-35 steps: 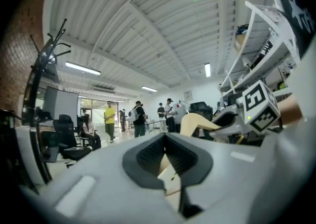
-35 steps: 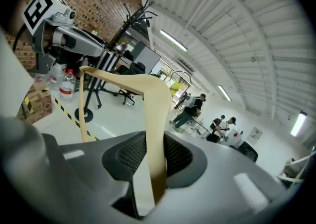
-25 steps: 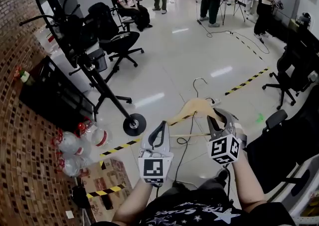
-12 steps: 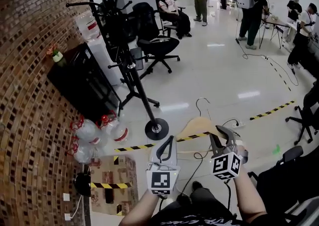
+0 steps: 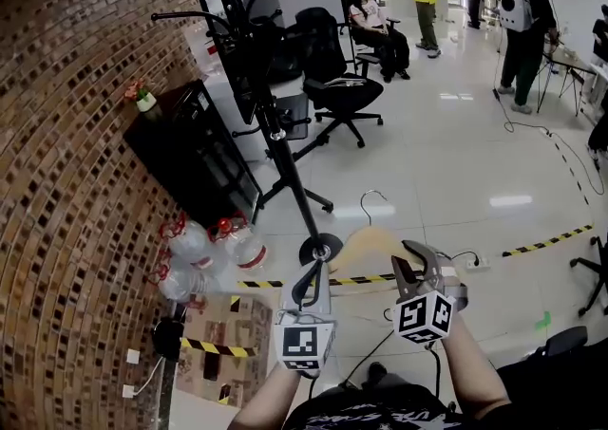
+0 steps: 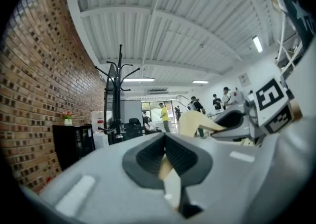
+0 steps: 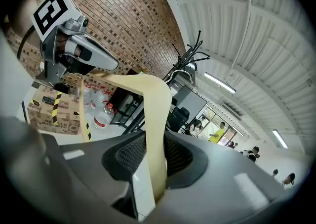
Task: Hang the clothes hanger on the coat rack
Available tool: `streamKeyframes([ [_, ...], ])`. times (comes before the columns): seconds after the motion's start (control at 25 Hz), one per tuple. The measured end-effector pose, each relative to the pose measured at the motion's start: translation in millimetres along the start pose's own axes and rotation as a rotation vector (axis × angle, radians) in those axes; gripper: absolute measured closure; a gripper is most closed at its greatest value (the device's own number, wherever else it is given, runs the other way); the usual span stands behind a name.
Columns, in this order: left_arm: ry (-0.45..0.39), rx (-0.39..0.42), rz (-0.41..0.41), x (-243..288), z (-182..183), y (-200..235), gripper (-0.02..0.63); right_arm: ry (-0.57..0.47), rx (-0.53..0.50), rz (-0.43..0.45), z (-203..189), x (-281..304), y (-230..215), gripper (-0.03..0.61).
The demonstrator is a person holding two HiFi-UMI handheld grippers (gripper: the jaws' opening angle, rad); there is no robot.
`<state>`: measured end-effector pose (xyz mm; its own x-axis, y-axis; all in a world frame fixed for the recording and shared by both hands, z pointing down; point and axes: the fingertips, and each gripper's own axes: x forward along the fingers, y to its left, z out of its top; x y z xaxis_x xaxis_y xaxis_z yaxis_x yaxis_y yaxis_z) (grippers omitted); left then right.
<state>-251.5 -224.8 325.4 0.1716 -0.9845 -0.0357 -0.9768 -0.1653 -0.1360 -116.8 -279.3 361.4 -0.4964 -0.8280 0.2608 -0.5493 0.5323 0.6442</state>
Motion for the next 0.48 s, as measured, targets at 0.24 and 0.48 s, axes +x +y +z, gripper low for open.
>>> streamKeyframes([
  [0.24,-0.023,0.016,0.066,25,4,-1,0.609,-0.056,-0.04,0.021,-3,26,-23,0.472],
  [0.48,-0.033,0.054,0.13,31,26,18,0.609,-0.09,-0.043,0.027,7,49,-35,0.472],
])
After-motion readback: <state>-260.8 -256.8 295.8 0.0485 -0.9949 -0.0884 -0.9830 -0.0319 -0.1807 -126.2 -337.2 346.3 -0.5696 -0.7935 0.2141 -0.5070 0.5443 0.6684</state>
